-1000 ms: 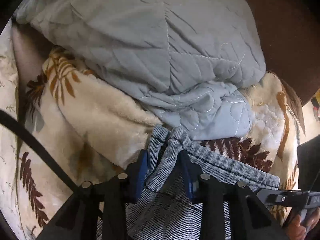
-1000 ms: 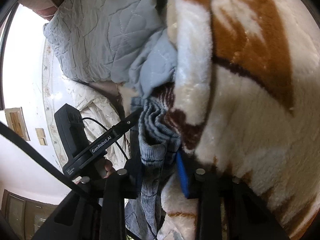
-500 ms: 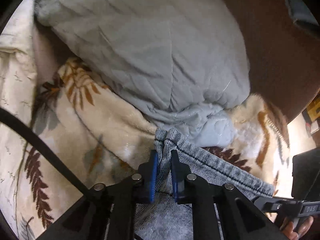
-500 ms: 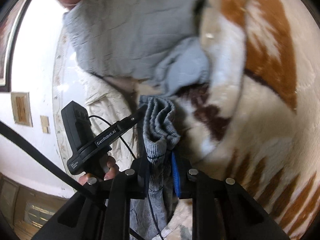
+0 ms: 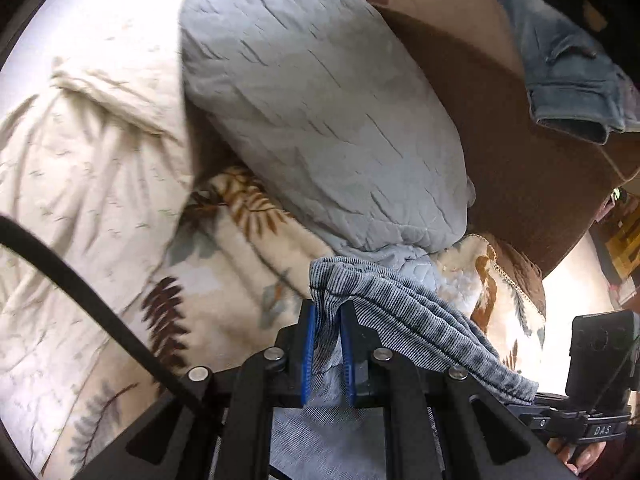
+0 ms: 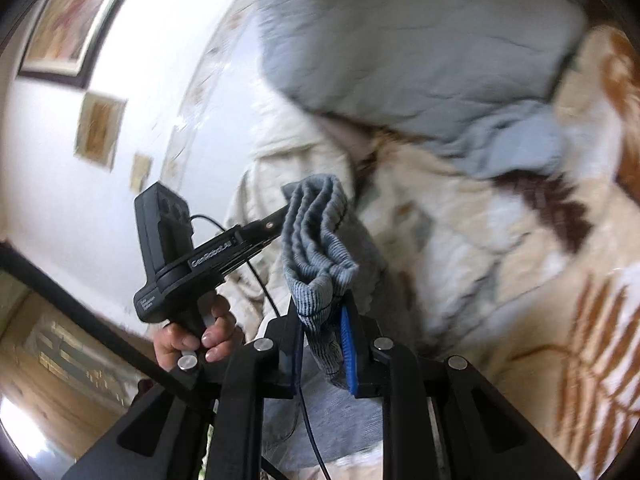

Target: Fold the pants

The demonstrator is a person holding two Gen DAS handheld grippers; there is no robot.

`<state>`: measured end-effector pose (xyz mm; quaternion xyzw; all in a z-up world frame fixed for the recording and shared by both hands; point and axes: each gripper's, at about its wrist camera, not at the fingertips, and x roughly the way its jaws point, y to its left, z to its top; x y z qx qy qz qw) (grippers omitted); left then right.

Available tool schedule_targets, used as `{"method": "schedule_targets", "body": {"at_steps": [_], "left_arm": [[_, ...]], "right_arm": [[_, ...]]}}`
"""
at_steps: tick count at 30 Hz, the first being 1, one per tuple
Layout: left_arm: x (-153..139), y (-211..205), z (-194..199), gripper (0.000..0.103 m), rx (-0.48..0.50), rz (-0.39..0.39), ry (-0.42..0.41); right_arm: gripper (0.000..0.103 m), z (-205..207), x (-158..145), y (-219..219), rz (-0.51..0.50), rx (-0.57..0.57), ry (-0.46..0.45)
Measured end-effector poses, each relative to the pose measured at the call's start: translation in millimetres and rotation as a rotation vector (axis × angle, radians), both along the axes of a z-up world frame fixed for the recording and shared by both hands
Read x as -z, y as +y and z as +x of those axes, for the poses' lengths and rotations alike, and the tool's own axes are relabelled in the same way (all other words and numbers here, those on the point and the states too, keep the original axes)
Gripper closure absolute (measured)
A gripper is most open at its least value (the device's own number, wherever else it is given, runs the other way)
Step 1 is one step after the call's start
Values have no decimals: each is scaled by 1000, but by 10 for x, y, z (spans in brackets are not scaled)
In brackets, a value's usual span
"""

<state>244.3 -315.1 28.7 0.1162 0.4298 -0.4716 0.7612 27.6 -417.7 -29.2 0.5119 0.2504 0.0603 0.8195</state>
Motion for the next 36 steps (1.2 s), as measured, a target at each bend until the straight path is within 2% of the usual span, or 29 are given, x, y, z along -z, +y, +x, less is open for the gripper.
{"method": "schedule_targets", "body": {"at_steps": [5,8,11,18,23,26,28,30,32,36], "left_arm": [[-16,550,-28,90,-52,-22,-11],[43,873,-49,95,-87,-18,-21],[158,1213,-34,95,-135,-31,-11],[659,1938,-23,95,-246,-5,52],[1169,2380,8,95,-372,45,133],[1321,2561,-20,95,-437,69,161],[1308,2644,-94,95,-448,66,155],[1211,2707,-246,95,-455,48,129],[1136,2714,-387,95,-450,36,109],[1047,2569,-715,94,-419,6,88]], "right_arm": [[87,129,-187,454,-90,-111,-31],[87,249,-182,724,-113,-178,-15],[87,276,-149,1015,-146,-246,13],[87,356,87,1587,-211,-383,101],[86,477,386,1856,-258,-455,206],[81,546,602,1961,-212,-530,301],[78,555,614,1954,-203,-543,307],[58,573,548,1856,-130,-558,272],[53,528,449,1726,-38,-550,208],[51,443,247,1412,26,-438,119]]}}
